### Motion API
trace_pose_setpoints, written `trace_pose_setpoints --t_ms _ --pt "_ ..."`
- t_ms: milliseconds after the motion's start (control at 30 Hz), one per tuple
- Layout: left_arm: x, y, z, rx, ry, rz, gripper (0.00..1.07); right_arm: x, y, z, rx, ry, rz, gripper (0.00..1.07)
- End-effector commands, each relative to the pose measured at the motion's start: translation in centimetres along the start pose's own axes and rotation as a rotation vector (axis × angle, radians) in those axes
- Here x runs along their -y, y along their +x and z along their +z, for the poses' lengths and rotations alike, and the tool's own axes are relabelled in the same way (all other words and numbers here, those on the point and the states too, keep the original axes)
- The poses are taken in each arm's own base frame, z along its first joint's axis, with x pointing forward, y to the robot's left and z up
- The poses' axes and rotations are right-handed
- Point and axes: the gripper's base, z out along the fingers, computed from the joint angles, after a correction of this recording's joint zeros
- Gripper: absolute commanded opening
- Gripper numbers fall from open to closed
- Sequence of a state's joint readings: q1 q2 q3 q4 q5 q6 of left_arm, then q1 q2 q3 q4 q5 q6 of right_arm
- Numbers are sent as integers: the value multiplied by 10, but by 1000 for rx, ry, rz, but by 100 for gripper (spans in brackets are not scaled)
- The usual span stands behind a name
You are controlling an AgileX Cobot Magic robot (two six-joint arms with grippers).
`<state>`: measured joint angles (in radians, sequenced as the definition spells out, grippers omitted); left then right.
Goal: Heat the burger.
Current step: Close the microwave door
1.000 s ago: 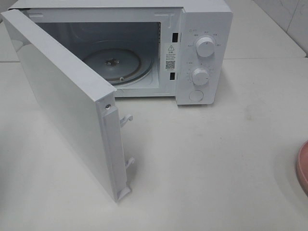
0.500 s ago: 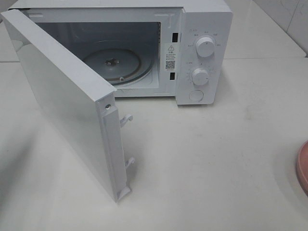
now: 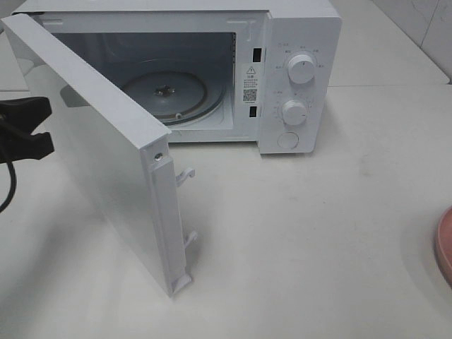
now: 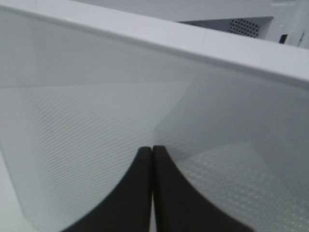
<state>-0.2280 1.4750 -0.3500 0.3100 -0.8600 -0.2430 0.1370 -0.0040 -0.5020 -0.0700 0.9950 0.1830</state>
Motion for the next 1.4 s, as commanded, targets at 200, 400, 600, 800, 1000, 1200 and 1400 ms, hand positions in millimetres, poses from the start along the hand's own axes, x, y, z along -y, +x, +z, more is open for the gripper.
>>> trace_pose_setpoints --t_ms 200,400,600,800,1000,1200,1400 --pt "20 -2 21 21 28 -3 0 0 3 -3 23 -1 -6 75" --pt "40 -1 41 19 36 -21 0 0 3 -3 23 -1 -6 75" --pt "60 2 58 16 27 -16 0 0 3 -3 23 -1 -6 75" --pt "83 3 81 -20 58 -34 0 0 3 -3 23 -1 -6 75" --pt "100 -4 103 -31 77 -17 0 0 3 -3 23 -1 -6 75" --pt "112 -12 121 -21 77 -54 0 0 3 -3 23 -1 -6 75" --pt "124 -18 147 5 79 -37 0 0 3 -3 23 -1 -6 75"
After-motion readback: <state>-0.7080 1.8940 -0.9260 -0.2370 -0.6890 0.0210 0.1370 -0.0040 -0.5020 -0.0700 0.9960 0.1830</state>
